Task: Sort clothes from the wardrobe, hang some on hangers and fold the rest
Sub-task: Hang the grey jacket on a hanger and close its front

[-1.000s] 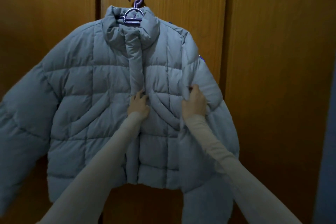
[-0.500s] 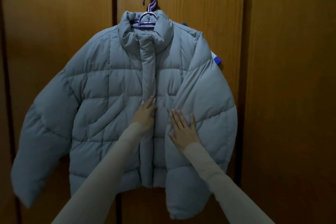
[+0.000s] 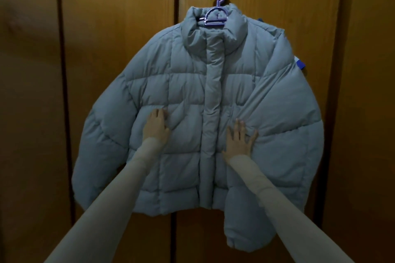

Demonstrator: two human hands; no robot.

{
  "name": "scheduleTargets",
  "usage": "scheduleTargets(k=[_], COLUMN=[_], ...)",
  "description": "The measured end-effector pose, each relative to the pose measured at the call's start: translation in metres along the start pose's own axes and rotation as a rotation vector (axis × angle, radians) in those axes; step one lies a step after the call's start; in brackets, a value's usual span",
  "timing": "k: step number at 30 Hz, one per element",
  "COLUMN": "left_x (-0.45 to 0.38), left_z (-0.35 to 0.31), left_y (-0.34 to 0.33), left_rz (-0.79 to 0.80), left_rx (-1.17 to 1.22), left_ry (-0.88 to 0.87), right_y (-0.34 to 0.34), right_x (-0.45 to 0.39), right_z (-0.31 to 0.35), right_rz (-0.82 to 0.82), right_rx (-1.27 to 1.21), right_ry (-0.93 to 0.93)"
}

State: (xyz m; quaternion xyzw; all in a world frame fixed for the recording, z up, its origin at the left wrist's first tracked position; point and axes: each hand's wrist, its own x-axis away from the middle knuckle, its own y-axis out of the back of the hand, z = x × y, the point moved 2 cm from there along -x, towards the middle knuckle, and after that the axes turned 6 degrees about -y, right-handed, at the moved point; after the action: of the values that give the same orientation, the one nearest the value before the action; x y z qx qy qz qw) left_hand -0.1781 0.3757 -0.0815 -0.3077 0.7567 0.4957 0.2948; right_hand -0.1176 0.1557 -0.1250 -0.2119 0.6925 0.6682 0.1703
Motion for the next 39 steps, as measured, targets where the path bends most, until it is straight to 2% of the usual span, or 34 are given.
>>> scheduleTargets(k=[5, 8, 11, 13, 18, 21, 23, 27, 34, 35, 39], left_x=[0.007, 0.007, 0.006, 0.004, -0.001, 0.0, 0.002, 0.015, 0.019, 0.02, 0.017], left_z=[0.046, 0.08, 0.108, 0.12, 0.145, 0.153, 0.154, 0.142, 0.059, 0.044, -0.011], left_y=[0.024, 0.04, 0.055, 0.058, 0.052, 0.055, 0.058, 0.065, 0.077, 0.079, 0.074], left_rz=[0.036, 0.069, 0.045, 0.02, 0.141, 0.181, 0.081, -0.222, -0.4, -0.381, -0.066], left_rx=[-0.16, -0.226, -0.059, 0.052, -0.11, -0.18, -0.183, -0.203, -0.227, -0.207, -0.217], left_ry=[0.105, 0.316, 0.517, 0.573, 0.607, 0.549, 0.468, 0.3, -0.155, -0.181, -0.066], right_y=[0.01, 0.01, 0.01, 0.012, 0.014, 0.013, 0.012, 0.01, 0.011, 0.012, 0.016], right_x=[0.003, 0.0, -0.004, -0.004, -0.007, -0.007, -0.006, -0.004, -0.002, -0.001, 0.0], right_z=[0.041, 0.05, 0.052, 0.052, 0.05, 0.049, 0.049, 0.049, 0.059, 0.06, 0.053], right_rz=[-0.023, -0.049, -0.042, -0.019, 0.042, 0.041, 0.032, 0.015, 0.036, 0.04, 0.075], right_rx=[-0.185, -0.215, -0.224, -0.22, -0.217, -0.235, -0.24, -0.241, -0.224, -0.219, -0.194], right_ry=[-0.223, -0.324, -0.337, -0.345, -0.339, -0.323, -0.319, -0.307, -0.268, -0.253, -0.183])
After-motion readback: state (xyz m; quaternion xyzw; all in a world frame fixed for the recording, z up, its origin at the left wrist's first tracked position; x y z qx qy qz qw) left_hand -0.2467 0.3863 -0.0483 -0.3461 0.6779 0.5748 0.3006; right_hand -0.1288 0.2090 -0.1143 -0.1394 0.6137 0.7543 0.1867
